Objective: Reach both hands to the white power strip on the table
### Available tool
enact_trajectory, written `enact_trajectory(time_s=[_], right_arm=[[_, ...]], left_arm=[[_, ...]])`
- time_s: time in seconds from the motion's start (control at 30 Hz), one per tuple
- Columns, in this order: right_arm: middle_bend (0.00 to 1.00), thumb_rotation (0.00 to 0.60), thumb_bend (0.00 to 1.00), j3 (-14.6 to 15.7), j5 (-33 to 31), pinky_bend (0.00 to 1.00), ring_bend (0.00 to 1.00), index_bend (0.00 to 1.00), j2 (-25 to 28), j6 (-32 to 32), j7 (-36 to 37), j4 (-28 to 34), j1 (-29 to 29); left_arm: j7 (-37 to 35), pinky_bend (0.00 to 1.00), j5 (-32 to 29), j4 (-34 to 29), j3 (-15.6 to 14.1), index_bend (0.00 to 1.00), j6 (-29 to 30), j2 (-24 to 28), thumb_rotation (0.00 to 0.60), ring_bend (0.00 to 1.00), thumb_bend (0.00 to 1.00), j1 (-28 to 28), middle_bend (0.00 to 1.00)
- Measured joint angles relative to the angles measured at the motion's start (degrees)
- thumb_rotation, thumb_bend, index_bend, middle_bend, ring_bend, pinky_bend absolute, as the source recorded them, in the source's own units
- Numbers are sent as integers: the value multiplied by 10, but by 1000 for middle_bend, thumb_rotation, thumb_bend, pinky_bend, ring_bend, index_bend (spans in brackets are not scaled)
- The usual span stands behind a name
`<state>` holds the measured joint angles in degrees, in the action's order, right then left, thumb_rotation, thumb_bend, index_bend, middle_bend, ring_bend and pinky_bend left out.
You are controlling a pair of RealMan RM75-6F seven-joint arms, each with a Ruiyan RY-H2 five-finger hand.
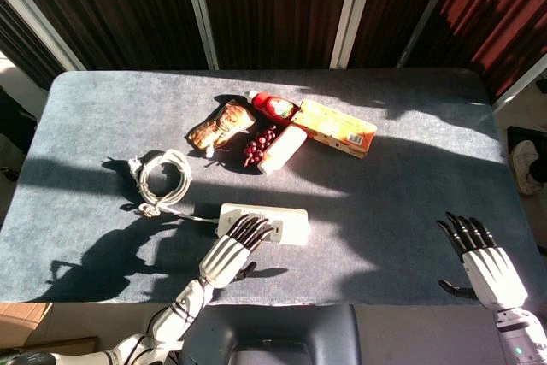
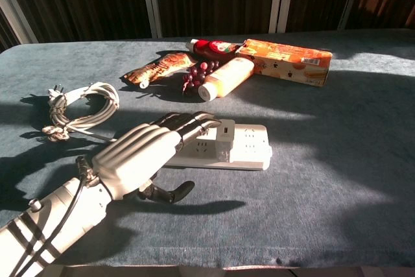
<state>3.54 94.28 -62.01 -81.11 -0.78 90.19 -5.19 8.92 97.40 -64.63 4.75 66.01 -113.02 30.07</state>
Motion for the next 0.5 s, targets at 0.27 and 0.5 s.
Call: enact_trajectory(time_s=[0.27, 0.5], right_arm=[[0, 600, 176, -4, -9, 0, 0, 0, 3, 1, -5, 1, 0], [0, 600, 177, -8, -17, 0, 0, 0, 5, 4, -7, 3, -1]], left_arm=[[-8, 73, -22, 83, 32, 0, -5, -62, 600, 0, 378, 51, 0], [-11, 73, -27, 110, 31, 0, -12, -93, 600, 0, 378, 78, 0]])
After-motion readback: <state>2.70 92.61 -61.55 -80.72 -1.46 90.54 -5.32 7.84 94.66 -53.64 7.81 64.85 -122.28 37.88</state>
